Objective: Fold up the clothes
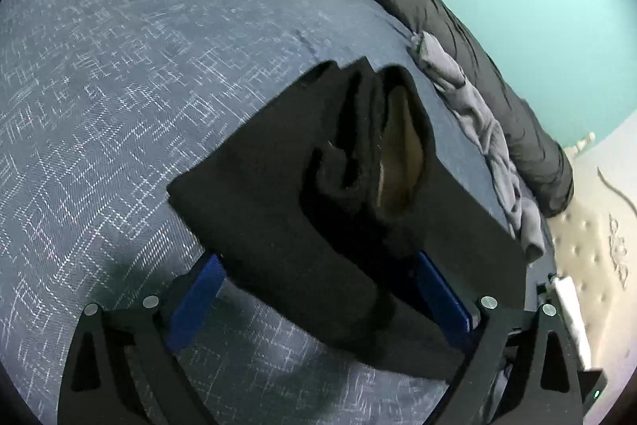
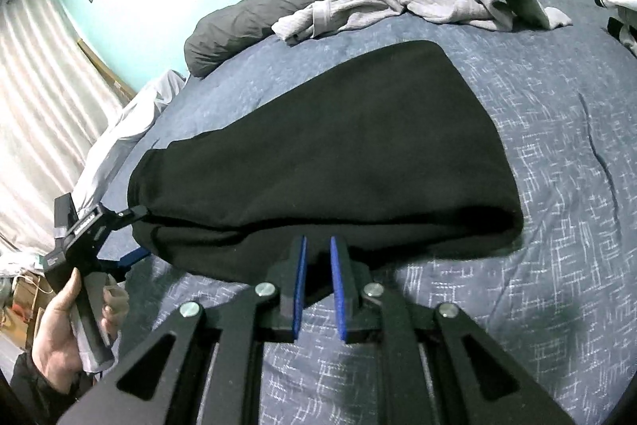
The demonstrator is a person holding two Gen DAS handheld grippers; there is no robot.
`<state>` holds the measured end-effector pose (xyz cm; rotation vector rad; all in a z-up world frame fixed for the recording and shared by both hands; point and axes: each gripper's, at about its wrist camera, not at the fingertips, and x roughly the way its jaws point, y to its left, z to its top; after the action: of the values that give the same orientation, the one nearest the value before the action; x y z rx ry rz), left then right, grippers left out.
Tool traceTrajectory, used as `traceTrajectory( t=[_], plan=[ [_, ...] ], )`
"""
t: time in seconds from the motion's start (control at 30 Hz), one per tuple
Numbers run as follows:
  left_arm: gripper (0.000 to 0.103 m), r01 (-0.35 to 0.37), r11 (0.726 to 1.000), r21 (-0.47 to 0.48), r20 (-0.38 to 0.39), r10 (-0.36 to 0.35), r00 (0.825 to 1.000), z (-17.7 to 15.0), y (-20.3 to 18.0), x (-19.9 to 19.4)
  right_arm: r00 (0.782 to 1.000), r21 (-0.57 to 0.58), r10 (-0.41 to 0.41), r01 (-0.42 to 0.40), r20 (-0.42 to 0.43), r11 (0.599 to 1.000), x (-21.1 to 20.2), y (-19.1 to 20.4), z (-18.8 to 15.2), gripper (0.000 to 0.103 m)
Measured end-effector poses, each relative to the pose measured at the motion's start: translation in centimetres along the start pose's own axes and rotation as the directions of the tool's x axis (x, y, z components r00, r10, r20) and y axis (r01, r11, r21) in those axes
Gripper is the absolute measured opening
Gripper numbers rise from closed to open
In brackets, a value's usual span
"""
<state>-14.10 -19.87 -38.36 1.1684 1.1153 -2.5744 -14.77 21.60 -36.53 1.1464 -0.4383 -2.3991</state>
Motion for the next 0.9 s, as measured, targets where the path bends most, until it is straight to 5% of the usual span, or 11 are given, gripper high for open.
traceTrajectory(
  t=[0.37, 0.43, 0.7, 0.9],
  plan=[
    [0.097, 0.004, 0.998, -0.063, 0.058, 0.0, 0.998, 1.9, 1.8, 0.7, 1.0, 0.001, 0.008, -0.008, 0.004, 1.0, -0.2, -0.1, 0.0, 0.012],
    [0.092, 0.008, 0.999, -0.044, 0.065, -0.005, 0.998, 2.0, 1.6, 0.8, 1.0, 0.001, 0.006, -0.006, 0.009, 1.0, -0.3, -0.1, 0.0, 0.012],
    [0.041, 0.059, 0.998, 0.035, 0.077, -0.062, 0.995, 2.0, -0.1, -0.6, 1.0, 0.008, 0.008, -0.008, 0.023, 1.0, -0.8, -0.5, 0.3, 0.012],
    [0.025, 0.086, 0.993, 0.082, 0.114, -0.095, 0.989, 1.6, -1.6, -2.6, 0.999, 0.019, 0.003, -0.004, 0.041, 1.0, -1.4, -1.1, 0.7, 0.012]
  ],
)
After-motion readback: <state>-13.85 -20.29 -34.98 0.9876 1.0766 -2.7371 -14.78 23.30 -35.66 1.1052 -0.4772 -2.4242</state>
